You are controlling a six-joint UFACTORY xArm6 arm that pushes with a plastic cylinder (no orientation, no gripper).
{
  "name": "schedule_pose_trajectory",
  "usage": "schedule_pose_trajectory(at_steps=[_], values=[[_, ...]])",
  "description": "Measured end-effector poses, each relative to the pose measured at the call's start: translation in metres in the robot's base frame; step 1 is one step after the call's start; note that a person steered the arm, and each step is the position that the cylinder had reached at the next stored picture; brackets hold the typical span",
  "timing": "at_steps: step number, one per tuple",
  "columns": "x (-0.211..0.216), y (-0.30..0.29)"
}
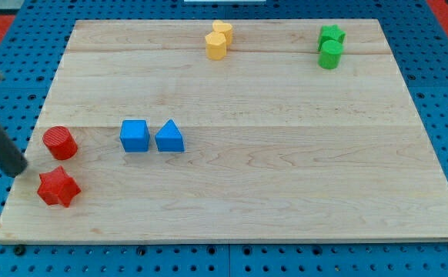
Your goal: Slightly move the red circle towards the right
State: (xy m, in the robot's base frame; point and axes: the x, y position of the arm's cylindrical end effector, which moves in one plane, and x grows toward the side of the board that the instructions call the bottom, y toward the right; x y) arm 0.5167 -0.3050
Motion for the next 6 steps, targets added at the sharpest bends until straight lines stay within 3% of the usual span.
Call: schedule_pose_trajectory(at_steps=[2,3,4,5,6], values=[[-0.035,0.076],[-0.018,0.038],[0.048,0.011],[0.049,0.032],[0.038,0.123]])
